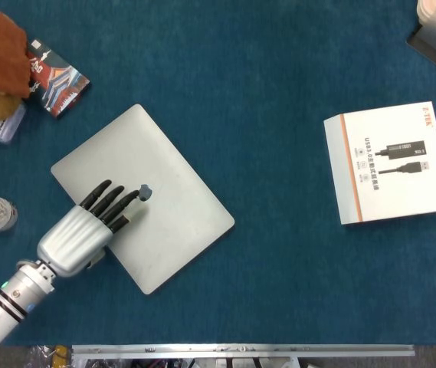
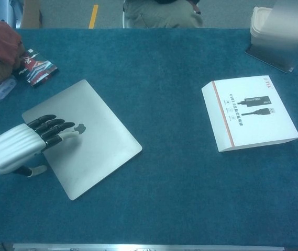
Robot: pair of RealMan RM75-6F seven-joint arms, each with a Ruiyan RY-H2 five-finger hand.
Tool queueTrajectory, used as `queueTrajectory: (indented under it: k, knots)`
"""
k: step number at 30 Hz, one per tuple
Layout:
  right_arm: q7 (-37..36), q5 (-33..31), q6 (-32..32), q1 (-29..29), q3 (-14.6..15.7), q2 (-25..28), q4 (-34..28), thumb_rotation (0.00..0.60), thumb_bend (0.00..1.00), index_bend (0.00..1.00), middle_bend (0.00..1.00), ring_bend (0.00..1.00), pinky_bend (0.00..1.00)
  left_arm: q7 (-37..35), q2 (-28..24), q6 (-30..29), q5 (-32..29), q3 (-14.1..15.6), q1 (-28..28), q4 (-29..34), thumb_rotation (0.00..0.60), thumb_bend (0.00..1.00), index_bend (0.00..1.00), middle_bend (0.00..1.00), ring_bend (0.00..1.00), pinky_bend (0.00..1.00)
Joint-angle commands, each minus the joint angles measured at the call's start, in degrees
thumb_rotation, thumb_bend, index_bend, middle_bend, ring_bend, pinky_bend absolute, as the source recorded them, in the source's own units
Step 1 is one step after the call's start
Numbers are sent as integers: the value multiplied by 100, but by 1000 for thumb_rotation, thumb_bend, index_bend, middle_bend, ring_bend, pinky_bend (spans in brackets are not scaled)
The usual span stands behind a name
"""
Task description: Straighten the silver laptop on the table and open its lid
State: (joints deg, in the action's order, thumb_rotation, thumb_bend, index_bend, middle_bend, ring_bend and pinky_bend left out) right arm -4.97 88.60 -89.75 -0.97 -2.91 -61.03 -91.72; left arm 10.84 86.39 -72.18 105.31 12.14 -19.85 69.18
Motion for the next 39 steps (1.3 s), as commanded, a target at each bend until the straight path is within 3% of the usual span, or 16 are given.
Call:
queueTrajectory:
  k: [1,13,39]
  knots:
    - [-57,-15,-29,21,-9,-2,43,600,255,16,185,88,74,72,20,63,-15,-20,-39,67,594,222,0,0,0,0]
    - [-344,-77,-54,92,-10,-6,270,600,254,16,179,88,74,318,9,302,-125,-133,-185,489,538,223,0,0,0,0]
    - [-841,-219,-147,232,-85,-99,749,600,254,16,178,88,74,855,240,1002,-516,-514,-660,923,515,222,0,0,0,0]
